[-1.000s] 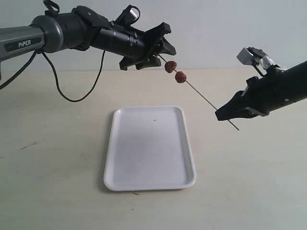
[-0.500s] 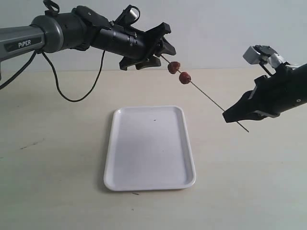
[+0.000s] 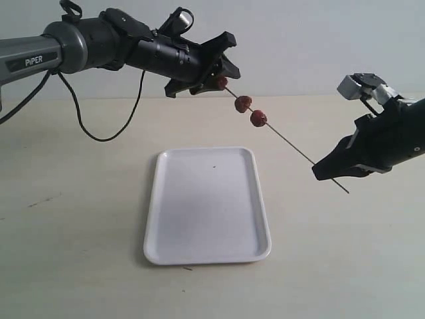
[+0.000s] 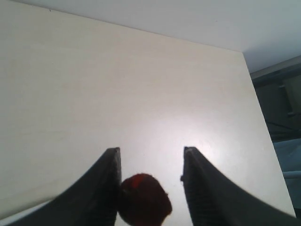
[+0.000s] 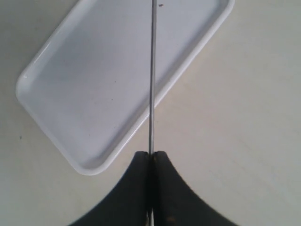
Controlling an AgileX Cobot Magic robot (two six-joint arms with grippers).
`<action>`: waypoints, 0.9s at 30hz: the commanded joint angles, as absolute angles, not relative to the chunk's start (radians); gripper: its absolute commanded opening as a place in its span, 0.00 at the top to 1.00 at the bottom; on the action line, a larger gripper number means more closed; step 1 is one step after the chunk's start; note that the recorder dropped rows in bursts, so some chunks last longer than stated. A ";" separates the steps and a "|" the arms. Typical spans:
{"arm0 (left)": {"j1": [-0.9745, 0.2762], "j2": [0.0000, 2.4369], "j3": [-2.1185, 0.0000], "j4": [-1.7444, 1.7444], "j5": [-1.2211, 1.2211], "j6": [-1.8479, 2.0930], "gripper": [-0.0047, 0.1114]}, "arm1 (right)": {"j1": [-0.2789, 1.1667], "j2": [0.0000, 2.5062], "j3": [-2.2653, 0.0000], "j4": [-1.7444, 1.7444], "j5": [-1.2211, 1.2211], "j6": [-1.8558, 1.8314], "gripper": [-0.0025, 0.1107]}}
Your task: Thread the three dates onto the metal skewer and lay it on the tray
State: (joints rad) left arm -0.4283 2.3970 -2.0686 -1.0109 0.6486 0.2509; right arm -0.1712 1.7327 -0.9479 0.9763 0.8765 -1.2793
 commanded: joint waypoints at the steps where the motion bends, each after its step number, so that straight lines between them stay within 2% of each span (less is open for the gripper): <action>1: -0.427 2.384 -2.071 -1.027 0.664 0.246 0.60 | -0.171 1.720 -0.944 1.015 0.841 -1.281 0.98; 27: -0.427 2.384 -2.071 -1.032 0.663 0.246 0.60 | -0.171 1.720 -0.944 0.957 0.880 -1.246 0.98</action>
